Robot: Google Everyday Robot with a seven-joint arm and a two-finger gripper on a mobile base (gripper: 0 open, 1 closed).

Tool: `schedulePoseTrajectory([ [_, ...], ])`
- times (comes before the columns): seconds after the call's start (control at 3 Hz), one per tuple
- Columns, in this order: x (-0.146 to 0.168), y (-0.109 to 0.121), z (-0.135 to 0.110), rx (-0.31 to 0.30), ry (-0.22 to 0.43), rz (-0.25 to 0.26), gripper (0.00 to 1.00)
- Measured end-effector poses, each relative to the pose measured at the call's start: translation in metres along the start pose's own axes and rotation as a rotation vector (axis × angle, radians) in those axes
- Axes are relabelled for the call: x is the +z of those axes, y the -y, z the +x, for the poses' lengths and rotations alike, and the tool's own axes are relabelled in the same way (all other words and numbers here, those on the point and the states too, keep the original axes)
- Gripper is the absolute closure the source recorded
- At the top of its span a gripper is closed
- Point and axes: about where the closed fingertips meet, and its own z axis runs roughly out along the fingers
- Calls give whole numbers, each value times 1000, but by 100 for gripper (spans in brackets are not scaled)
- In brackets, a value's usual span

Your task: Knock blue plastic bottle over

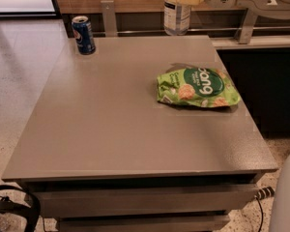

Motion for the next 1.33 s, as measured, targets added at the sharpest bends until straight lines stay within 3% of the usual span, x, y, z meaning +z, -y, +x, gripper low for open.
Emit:
schedulePoseTrajectory([
  [0.33,0,0,0,0,0,0,100],
  [1.0,71,39,23,30,-23,21,100],
  [1.33,99,47,36,57,-40,21,100],
])
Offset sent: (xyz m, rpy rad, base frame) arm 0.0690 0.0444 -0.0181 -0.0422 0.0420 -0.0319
